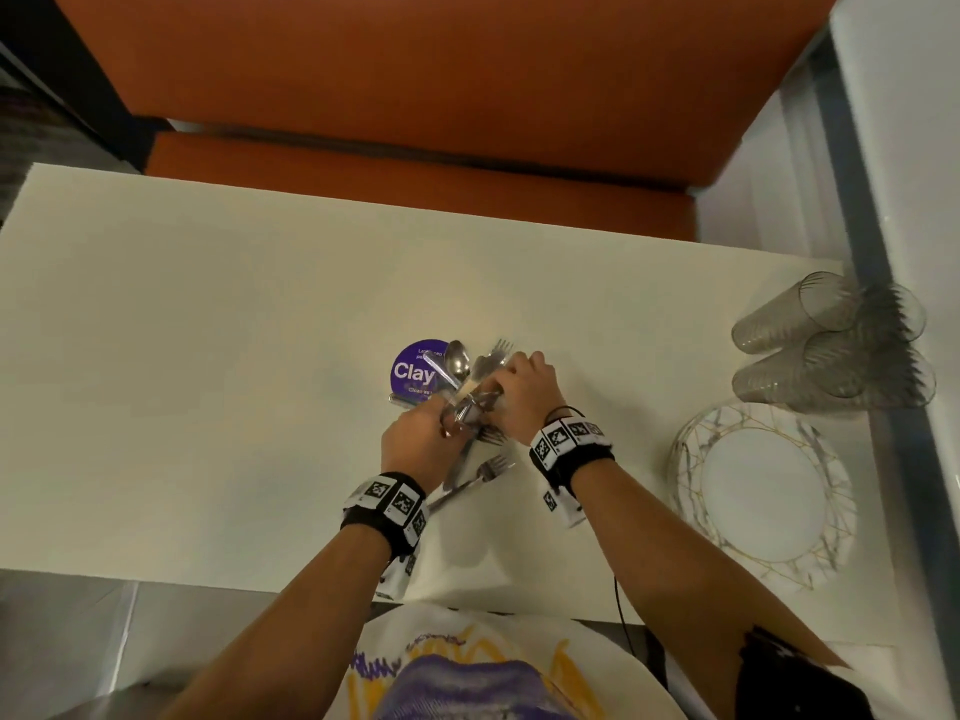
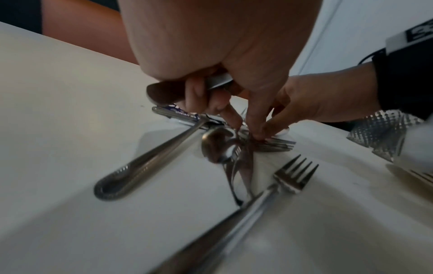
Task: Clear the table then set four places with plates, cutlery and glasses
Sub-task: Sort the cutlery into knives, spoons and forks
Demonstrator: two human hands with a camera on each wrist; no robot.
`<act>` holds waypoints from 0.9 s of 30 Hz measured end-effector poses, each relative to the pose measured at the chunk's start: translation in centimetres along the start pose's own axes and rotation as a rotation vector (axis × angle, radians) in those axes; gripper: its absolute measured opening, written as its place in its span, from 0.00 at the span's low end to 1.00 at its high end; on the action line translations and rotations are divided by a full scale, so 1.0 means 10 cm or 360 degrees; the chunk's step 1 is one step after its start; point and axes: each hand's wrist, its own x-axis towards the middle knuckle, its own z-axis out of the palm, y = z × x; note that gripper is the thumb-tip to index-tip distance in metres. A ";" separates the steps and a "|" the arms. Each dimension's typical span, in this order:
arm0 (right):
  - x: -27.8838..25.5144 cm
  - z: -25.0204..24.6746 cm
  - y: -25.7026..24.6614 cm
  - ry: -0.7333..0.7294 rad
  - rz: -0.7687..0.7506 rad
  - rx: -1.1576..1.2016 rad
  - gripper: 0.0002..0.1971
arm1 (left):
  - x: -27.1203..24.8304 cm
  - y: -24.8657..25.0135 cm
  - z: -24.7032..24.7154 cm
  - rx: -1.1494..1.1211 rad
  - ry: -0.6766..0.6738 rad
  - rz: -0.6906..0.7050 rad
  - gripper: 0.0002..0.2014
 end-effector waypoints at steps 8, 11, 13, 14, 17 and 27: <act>-0.04 -0.02 0.21 -0.0120 0.0033 0.0103 0.16 | -0.05 0.01 0.23 0.0044 0.0010 -0.0072 0.13; -0.02 -0.01 0.22 -0.0153 0.0013 0.0031 0.17 | -0.09 0.04 0.27 0.0076 0.0012 -0.0031 0.16; -0.02 0.02 0.21 -0.0158 0.0011 -0.0007 0.21 | -0.12 0.08 0.29 0.0097 0.0019 -0.0028 0.16; -0.02 0.03 0.21 -0.0145 0.0010 -0.0010 0.23 | -0.13 0.09 0.31 0.0120 0.0026 -0.0033 0.17; -0.03 0.05 0.21 -0.0130 0.0004 0.0011 0.18 | -0.14 0.12 0.35 0.0116 0.0019 -0.0074 0.17; -0.03 0.02 0.27 -0.0169 0.0027 0.0141 0.05 | -0.11 0.14 0.23 0.0228 -0.0141 -0.0090 0.09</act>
